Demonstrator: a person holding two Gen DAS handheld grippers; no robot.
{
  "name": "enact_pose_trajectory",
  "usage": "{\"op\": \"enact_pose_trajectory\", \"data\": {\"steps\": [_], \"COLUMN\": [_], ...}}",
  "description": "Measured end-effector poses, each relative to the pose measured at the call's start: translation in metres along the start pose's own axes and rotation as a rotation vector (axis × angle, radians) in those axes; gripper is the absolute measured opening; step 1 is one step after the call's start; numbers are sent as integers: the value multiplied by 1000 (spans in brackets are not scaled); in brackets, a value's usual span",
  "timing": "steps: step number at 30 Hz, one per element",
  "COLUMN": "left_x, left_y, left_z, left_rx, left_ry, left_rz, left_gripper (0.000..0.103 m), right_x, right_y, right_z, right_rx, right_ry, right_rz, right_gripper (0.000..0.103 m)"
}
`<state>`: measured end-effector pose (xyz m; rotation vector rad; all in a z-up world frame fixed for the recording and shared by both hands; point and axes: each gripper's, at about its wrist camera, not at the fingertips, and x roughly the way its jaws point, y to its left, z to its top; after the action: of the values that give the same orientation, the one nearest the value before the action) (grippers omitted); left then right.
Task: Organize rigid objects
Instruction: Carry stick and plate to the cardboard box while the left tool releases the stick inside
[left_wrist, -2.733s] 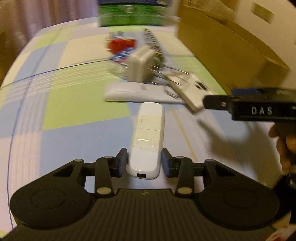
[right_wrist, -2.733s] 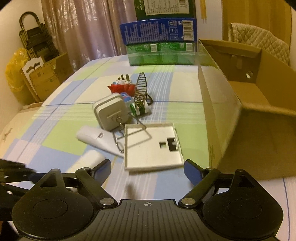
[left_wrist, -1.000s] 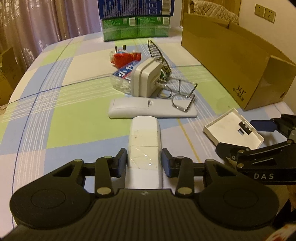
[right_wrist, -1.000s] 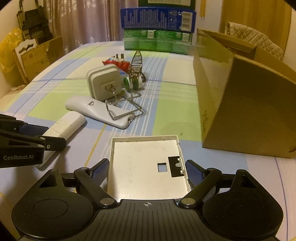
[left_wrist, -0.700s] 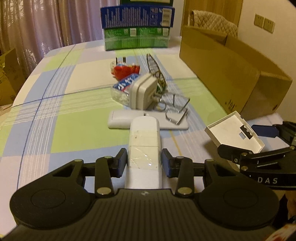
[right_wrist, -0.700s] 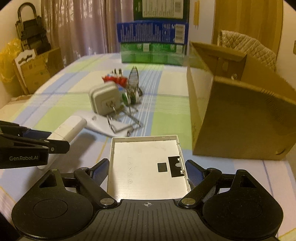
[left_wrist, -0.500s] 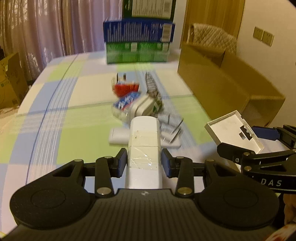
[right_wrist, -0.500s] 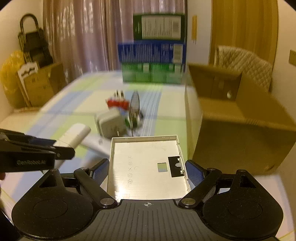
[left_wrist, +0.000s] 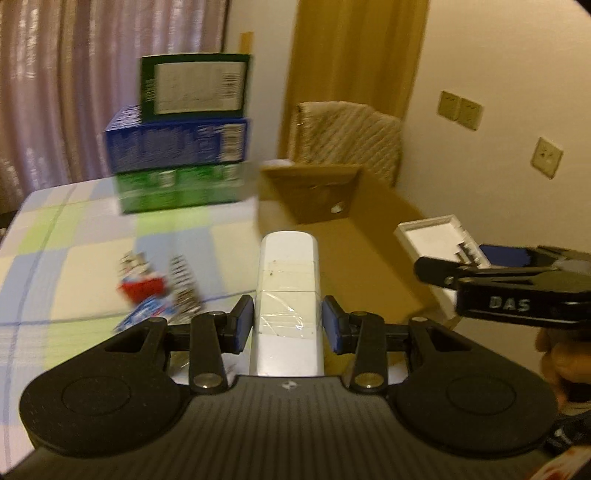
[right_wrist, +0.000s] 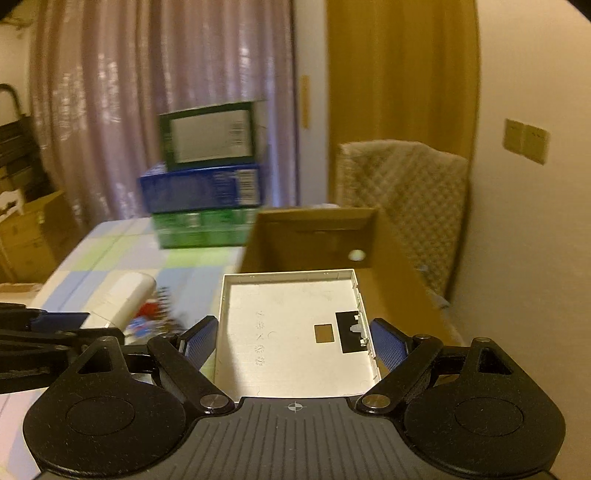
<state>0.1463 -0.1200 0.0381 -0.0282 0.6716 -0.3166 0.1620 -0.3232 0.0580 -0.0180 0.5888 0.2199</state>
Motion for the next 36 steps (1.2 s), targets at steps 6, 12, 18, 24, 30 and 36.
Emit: {"op": "enact_pose_trajectory", "data": {"steps": [6, 12, 18, 24, 30, 36], "left_x": [42, 71, 86, 93, 89, 77], "left_y": [-32, -48, -54, -55, -48, -34], "left_z": [20, 20, 22, 24, 25, 23], "left_rx": [-4, 13, 38, 45, 31, -4], "left_ry": [28, 67, 86, 92, 61, 56], "left_rz": [-74, -86, -84, -87, -66, -40], "left_gripper": [35, 35, 35, 35, 43, 43], "right_x": [19, 37, 46, 50, 50, 54], "right_y": [-47, -70, -80, -85, -86, -82], "right_z": [9, 6, 3, 2, 1, 0], "right_rx": [49, 87, 121, 143, 149, 144], "right_ry": [21, 50, 65, 72, 72, 88], "right_rz": [-31, -30, -25, -27, -30, -27], "right_gripper": [85, 85, 85, 85, 85, 85]}}
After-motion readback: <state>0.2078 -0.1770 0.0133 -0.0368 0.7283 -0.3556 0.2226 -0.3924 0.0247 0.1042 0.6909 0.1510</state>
